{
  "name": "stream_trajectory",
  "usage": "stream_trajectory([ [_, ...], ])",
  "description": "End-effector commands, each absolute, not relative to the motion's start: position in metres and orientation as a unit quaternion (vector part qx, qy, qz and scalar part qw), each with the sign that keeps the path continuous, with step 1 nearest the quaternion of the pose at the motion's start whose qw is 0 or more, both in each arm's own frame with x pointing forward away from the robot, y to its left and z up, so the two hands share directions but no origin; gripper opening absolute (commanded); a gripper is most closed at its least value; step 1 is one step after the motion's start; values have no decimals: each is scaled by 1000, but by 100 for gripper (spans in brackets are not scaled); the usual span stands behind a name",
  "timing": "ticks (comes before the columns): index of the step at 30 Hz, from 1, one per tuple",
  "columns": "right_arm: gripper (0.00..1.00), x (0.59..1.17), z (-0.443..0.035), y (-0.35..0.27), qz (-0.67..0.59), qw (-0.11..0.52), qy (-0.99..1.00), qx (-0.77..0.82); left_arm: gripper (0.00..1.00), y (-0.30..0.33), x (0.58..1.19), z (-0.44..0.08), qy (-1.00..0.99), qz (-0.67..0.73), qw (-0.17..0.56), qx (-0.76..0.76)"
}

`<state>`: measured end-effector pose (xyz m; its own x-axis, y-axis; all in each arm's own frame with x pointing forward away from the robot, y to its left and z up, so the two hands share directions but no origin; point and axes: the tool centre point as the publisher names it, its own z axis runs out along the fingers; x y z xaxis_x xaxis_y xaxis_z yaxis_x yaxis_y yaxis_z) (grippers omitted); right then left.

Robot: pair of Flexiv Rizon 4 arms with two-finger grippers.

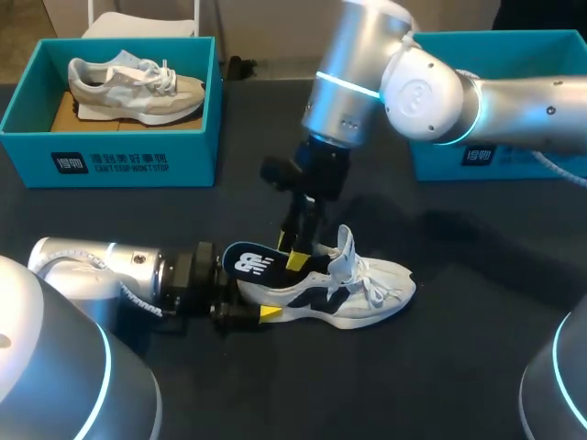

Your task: Take the shoe out of the shoebox, open the shoe tongue, remove and reinsert the insole, then place the shoe into the shoebox

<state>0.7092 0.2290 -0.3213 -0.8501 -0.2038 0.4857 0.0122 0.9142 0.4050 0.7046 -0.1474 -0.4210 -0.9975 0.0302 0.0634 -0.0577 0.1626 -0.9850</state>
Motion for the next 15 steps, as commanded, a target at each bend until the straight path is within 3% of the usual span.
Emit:
stream_trajectory([
  [1, 73, 711, -320, 235, -196, 281, -938, 44, 0, -148, 704, -421, -762, 647, 33, 10],
  [9, 65, 709, -321, 235, -203, 299, -932, 21, 0, -148, 704, -421, -762, 647, 33, 10],
  [15, 67, 704, -325, 235, -211, 305, -929, 11, 0, -148, 704, -421, -762, 647, 33, 10],
])
